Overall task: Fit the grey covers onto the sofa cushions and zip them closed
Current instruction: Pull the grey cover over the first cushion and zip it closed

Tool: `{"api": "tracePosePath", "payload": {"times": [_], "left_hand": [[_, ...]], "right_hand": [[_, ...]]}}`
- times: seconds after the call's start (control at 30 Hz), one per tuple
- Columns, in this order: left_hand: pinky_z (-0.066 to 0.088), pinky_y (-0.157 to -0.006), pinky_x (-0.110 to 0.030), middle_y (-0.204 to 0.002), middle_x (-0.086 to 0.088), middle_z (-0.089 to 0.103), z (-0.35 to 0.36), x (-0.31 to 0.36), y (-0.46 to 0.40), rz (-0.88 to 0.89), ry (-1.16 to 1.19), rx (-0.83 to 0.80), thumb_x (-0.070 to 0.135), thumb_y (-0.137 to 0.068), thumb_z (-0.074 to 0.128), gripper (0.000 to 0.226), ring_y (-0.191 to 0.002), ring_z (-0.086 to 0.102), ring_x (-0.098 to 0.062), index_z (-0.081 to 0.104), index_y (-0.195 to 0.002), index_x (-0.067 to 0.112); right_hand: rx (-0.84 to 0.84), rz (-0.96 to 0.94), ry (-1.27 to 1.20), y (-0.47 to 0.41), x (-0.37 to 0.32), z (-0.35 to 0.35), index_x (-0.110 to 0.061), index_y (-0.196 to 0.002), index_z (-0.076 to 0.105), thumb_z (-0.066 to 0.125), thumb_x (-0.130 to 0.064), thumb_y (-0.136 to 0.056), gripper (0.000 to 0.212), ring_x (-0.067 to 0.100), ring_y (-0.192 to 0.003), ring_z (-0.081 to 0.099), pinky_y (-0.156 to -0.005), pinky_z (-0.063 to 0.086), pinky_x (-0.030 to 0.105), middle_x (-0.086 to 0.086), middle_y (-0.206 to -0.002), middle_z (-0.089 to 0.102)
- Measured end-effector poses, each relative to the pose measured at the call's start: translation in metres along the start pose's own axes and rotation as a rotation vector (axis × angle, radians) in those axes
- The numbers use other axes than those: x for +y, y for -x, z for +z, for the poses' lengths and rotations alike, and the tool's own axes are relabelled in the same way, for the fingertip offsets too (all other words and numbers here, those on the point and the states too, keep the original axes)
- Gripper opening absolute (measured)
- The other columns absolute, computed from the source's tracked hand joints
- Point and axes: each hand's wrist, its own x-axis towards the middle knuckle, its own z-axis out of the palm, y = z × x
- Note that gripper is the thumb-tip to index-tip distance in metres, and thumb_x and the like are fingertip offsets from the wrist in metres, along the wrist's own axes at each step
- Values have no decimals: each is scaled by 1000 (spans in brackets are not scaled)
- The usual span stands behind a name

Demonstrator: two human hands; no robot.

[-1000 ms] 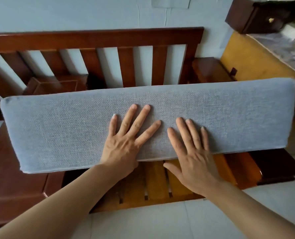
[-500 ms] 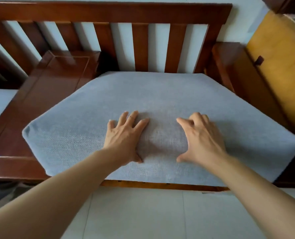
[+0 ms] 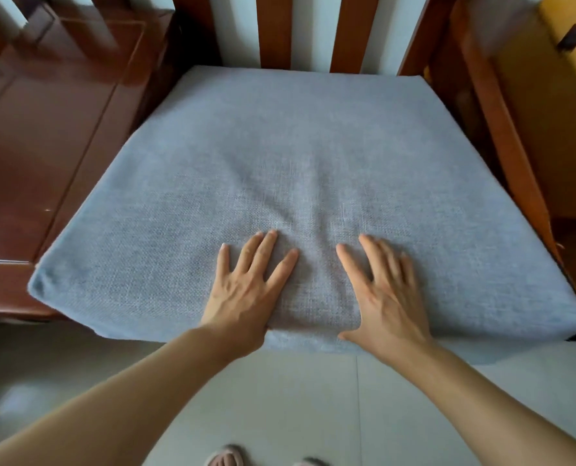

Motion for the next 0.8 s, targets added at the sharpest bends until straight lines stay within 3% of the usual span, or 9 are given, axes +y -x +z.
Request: {"api": "tracePosePath", "payload": {"times": [0.17,0.3,0.53,0.6,0.7,0.8], "left_hand": [[33,-95,-63,-144,-21,33,60,5,4,4,8,37,19,-38,80,108,-127,37,-37,37,-136,18],[33,-91,-65,-143,-20,33,109,9,5,5,23,43,12,-33,77,108,-126,36,-37,39,-134,19],[35,-87,-71,-140,-21,34,156,16,6,9,25,2,9,-19,80,119,-122,37,-38,40,-131,18],[35,-87,-72,-140,-20,33,158,15,3,16,22,-9,17,-15,86,125,-121,37,-37,40,-132,19],[40,-87,-68,-136,-19,37,149,7,1,64,83,-78,51,-12,89,129,-116,40,-35,43,-129,21],[41,-88,-63,-137,-16,40,136,-4,1,64,95,-140,58,-9,86,131,-116,40,-33,44,-129,24]], "right_hand": [[18,3,-48,8,-3,60,-18,-141,35,91,-49,-26,131,37,-134,31,-105,31,59,19,-146,32],[32,17,-41,8,-8,112,-16,-142,34,91,-30,-36,120,37,-137,30,-107,28,58,19,-148,30],[75,44,-26,9,-13,167,-17,-144,33,84,-18,-53,105,38,-137,29,-107,23,59,20,-150,29],[54,22,-4,7,-11,169,-15,-145,32,85,-25,-51,108,39,-137,28,-107,22,61,22,-150,27],[-39,-6,-22,10,-6,160,-15,-147,27,84,-57,-38,130,38,-140,22,-110,15,58,21,-153,21],[-94,-32,-18,8,-2,148,-15,-147,28,86,-50,-32,133,38,-140,22,-110,15,57,21,-153,20]]}}
